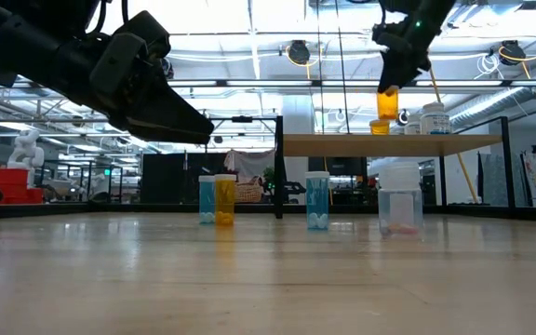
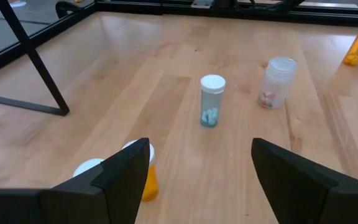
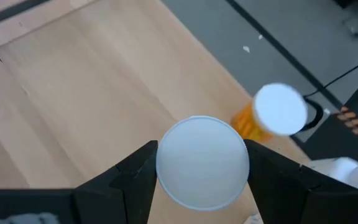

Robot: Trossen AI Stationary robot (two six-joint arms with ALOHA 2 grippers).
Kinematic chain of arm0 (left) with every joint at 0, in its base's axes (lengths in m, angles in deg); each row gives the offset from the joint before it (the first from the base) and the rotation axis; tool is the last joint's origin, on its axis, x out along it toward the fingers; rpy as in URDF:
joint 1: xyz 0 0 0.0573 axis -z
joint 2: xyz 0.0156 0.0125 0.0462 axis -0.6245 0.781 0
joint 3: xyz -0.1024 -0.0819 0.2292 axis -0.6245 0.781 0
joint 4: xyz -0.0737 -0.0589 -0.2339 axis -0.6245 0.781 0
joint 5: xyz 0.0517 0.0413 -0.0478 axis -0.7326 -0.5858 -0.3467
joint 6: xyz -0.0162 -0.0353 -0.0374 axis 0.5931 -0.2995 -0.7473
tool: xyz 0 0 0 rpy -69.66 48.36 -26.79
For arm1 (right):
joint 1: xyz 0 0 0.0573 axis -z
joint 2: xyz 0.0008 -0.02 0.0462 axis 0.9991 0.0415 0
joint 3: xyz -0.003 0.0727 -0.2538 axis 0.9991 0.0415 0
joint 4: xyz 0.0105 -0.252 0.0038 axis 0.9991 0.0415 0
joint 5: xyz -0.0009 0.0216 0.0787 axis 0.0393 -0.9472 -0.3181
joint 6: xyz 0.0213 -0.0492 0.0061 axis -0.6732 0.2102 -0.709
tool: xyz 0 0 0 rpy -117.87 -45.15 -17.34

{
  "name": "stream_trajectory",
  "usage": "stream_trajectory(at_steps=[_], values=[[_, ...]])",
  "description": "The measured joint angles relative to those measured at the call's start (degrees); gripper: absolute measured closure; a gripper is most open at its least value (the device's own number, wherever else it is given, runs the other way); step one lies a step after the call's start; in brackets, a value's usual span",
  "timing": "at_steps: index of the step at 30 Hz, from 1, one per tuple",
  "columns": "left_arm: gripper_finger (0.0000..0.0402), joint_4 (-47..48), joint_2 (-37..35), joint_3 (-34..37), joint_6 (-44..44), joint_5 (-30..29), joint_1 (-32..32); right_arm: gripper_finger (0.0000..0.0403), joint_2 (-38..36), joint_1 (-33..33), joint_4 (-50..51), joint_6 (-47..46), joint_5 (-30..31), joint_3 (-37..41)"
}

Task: Pick and place medicine bottles onto shelf by color
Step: Put the large orange pill bottle on the shelf aligned with the other large orange pill bottle

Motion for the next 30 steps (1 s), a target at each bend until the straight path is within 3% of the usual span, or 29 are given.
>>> stream_trajectory(at_steps=[30], values=[[0.0121,0.98,0.00,0.04,-0.04,0.04,0.02,0.0188,-0.09,-0.03,-3.35,-4.43,4.56,6.42]])
